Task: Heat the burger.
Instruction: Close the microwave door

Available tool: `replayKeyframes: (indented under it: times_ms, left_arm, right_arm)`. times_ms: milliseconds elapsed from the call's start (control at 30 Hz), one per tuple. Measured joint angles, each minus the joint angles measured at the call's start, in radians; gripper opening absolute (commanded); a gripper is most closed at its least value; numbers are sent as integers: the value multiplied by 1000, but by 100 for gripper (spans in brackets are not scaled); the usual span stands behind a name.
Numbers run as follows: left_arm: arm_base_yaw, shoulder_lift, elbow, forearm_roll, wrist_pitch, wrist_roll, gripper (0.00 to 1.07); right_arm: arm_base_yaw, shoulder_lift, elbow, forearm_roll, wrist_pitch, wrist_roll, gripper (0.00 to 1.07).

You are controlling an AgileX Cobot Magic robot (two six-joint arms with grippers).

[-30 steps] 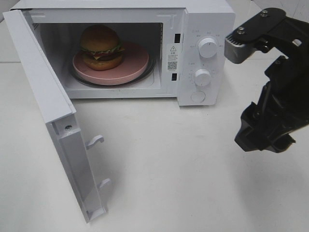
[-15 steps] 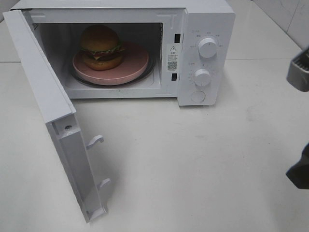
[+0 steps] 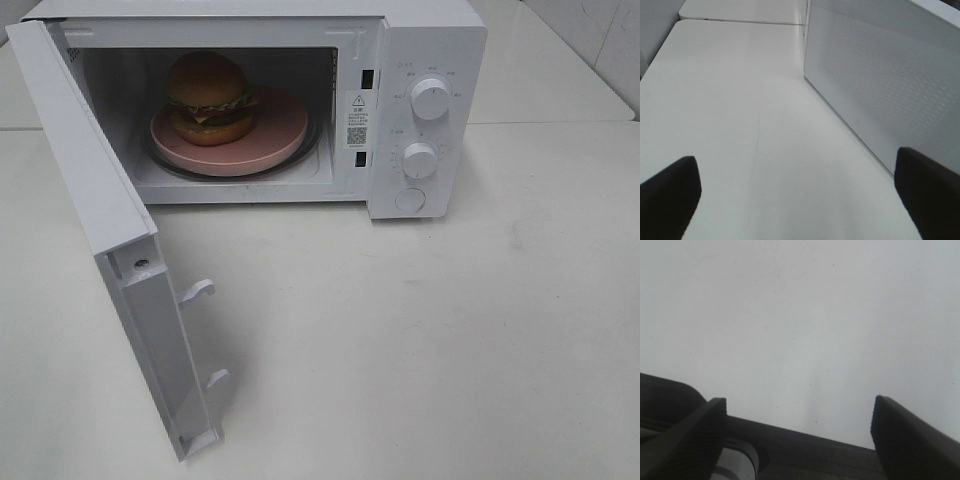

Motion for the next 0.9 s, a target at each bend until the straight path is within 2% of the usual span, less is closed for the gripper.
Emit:
replayKeyframes:
  times_ms: [133,367,700,900]
  left_arm:
    - [0,0,0,0,0,0,103]
    - [0,0,0,0,0,0,103]
    - [0,0,0,0,0,0,103]
    - [0,0,0,0,0,0,103]
  right_arm:
    - [-93,-146,26,0,0,1,76]
    - [-179,-339,28,5,1,1,76]
    - [-217,-531,30,23,-15,-9,76]
    - [-217,-602,82,41,-19,-31,76]
